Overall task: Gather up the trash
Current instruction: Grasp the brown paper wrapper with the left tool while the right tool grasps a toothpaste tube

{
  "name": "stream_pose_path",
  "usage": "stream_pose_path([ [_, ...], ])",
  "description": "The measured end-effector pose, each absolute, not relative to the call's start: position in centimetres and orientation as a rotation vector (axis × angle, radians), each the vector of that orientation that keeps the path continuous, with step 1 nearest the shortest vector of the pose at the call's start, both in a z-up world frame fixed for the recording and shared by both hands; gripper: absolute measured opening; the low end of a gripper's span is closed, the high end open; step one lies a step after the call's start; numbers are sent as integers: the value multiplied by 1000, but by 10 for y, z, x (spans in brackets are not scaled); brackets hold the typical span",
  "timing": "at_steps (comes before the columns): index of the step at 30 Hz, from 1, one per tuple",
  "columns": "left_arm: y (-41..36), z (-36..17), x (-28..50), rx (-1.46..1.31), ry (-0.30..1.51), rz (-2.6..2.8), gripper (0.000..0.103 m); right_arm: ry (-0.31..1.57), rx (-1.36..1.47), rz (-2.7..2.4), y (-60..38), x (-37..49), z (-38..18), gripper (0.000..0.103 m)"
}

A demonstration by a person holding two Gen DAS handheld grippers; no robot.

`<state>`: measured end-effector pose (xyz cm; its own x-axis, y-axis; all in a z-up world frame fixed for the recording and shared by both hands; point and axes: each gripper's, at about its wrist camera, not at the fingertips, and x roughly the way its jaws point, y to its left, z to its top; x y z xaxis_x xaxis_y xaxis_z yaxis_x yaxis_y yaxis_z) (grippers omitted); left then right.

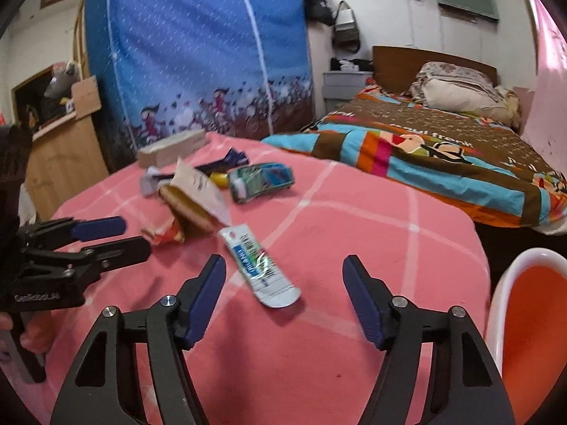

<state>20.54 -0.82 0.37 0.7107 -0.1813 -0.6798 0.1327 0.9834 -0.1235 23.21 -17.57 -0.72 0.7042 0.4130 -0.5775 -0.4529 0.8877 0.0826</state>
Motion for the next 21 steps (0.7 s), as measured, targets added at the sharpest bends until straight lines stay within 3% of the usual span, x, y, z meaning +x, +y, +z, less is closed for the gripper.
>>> stream_pose_path([
  [4, -11, 1, 210, -74, 797, -186, 53, 664, -97, 488, -168, 237, -13, 48],
  [14, -14, 3, 222, -116, 812, -176, 48, 694, -84, 503, -169, 241, -15, 46],
  [17, -13, 3, 222, -129, 807, -173, 33, 697, -87, 517, -167, 241, -15, 36],
  [19, -12, 4, 221, -134, 801, -178, 33, 700, -99, 528, -164, 241, -15, 27],
  [21, -12, 6, 218, -138, 785, -187, 33, 703, -114, 532, -160, 239, -16, 25],
])
